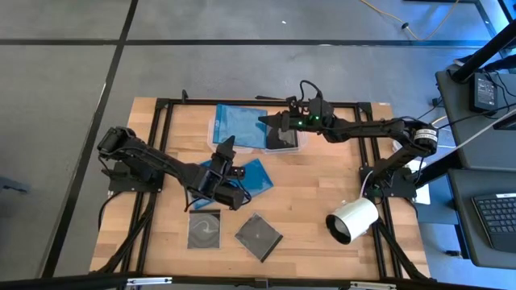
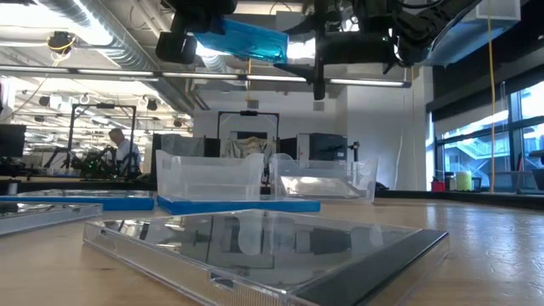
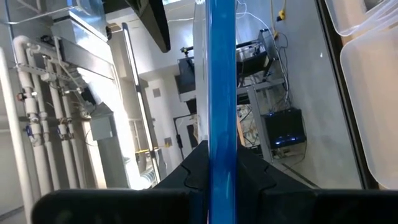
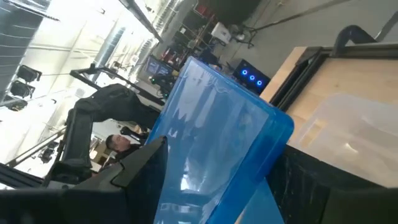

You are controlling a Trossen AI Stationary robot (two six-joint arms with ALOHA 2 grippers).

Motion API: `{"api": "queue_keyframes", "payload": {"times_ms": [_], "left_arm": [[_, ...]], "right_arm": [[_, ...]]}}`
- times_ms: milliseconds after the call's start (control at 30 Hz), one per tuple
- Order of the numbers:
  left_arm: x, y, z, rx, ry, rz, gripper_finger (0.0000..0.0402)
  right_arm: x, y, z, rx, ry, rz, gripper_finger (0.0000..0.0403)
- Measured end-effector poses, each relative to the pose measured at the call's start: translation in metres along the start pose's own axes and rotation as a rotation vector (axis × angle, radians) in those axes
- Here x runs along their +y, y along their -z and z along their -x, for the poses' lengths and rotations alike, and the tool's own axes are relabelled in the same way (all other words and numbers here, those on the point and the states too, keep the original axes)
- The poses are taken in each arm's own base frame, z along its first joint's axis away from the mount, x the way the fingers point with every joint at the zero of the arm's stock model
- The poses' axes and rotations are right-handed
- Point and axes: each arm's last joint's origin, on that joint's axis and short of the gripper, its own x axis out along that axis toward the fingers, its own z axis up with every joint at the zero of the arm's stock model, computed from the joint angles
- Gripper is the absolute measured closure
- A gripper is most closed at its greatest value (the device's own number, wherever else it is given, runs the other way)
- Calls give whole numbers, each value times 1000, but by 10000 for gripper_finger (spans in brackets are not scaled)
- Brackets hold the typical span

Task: Pick & place jewel cases by type
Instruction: Put the right blue CD case into the left transparent bin

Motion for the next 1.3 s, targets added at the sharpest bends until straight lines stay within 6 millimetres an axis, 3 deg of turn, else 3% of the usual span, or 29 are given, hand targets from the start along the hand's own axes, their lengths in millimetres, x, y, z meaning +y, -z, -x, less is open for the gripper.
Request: {"api": "queue_keyframes", "payload": {"times_ms": [233, 533, 667, 900, 1067, 1300], "left_arm": [[0, 0, 0, 0, -1, 0, 366], [0, 0, 0, 0, -1, -3, 362], [-1, 0, 0, -6, 9, -15, 348], [-3, -1, 0, -48, 82, -19, 320], [-5, -2, 1, -84, 147, 4, 279], [-12, -6, 7, -242, 440, 42, 225]], "right_arm": [[2, 3, -1, 18, -8, 32, 173], [2, 3, -1, 20, -18, 68, 312], [5, 2, -1, 16, -38, 69, 353], [5, 2, -1, 29, -52, 103, 355], [5, 3, -1, 32, -55, 136, 360], [4, 3, -1, 24, -46, 180, 357]]}}
